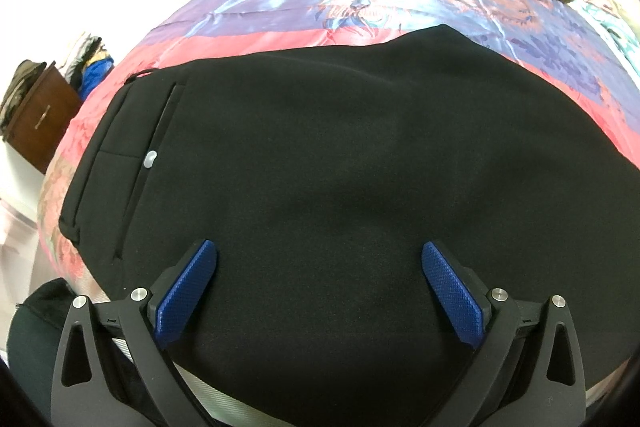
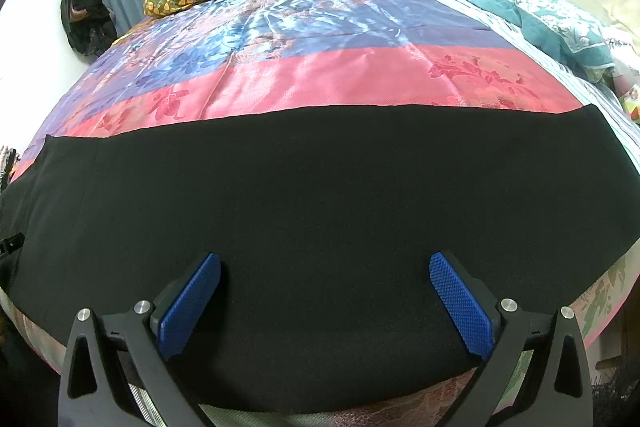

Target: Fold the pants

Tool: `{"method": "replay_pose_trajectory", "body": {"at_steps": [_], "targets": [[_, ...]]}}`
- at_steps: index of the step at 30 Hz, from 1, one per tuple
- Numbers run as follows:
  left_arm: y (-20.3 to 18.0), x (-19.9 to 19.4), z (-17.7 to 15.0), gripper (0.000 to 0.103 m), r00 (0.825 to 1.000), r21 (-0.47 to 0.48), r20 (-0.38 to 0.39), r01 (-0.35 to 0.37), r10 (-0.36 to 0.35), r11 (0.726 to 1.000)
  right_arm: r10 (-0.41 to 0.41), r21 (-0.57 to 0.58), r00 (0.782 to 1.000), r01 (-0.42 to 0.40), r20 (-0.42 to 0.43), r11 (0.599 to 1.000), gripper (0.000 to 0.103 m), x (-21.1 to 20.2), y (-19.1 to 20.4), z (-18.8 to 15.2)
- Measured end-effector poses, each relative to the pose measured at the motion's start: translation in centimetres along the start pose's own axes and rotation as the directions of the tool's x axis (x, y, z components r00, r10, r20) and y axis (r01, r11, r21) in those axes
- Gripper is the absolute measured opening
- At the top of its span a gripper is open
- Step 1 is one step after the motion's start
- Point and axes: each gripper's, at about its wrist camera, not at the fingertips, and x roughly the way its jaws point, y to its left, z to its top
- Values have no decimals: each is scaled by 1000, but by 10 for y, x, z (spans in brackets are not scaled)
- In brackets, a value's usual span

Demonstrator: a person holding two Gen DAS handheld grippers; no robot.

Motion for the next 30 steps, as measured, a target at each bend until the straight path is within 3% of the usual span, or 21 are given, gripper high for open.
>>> {"method": "replay_pose_trajectory", "body": {"at_steps": [30], "targets": [[-1, 1, -1, 102, 1000, 3, 8, -5, 5, 1000, -6, -3, 1000, 6, 16, 1000, 103, 0, 2, -1]]}}
